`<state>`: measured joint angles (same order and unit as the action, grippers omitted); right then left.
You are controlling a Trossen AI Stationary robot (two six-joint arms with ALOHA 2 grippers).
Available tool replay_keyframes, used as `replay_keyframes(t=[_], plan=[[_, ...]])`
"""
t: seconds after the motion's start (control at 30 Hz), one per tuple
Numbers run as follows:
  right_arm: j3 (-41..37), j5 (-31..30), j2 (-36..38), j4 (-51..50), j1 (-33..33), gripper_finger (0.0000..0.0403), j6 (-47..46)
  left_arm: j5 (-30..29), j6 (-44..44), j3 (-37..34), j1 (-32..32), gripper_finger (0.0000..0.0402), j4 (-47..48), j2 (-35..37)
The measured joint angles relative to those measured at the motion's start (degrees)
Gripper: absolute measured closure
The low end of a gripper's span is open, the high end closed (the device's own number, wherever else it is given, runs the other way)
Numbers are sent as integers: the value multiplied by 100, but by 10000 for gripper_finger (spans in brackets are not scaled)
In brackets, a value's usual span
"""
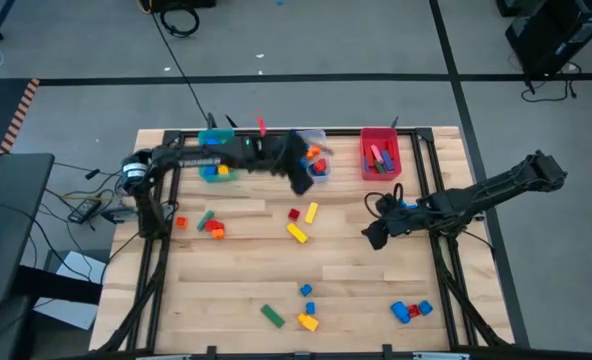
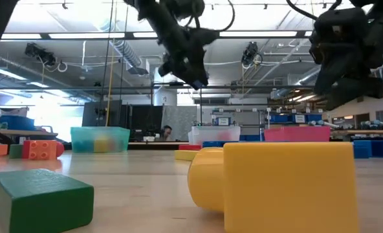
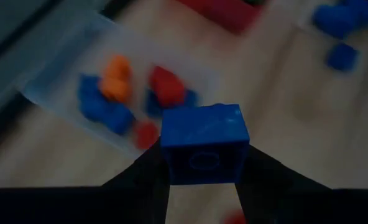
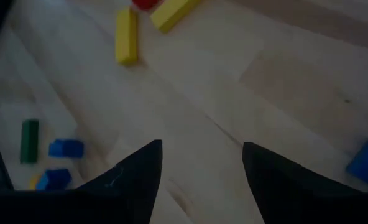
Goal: Sort blocks by size
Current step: Put the blue 4 stud game piece into the transparent bin
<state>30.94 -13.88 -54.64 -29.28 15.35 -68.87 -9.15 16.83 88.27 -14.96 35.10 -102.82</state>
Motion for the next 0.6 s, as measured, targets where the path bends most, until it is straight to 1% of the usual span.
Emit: replay_keyframes(t=[0.07, 0.17, 0.3, 0.4, 0.6], plan=[[0, -167, 1, 47, -50, 167, -125, 117, -337, 0, -325, 254, -274, -115], [0, -328, -30, 186, -160, 167, -300, 420, -590, 0, -713, 253, -689, -305], [0, -368, -85, 371, -313, 167, -544, 886, -633, 0, -1049, 244, -1107, -650], [0, -369, -107, 456, -359, 167, -737, 1028, -633, 0, -1177, 230, -1245, -898], [0, -466, -111, 557, -364, 167, -915, 1032, -782, 0, -1252, 197, -1297, -1116]])
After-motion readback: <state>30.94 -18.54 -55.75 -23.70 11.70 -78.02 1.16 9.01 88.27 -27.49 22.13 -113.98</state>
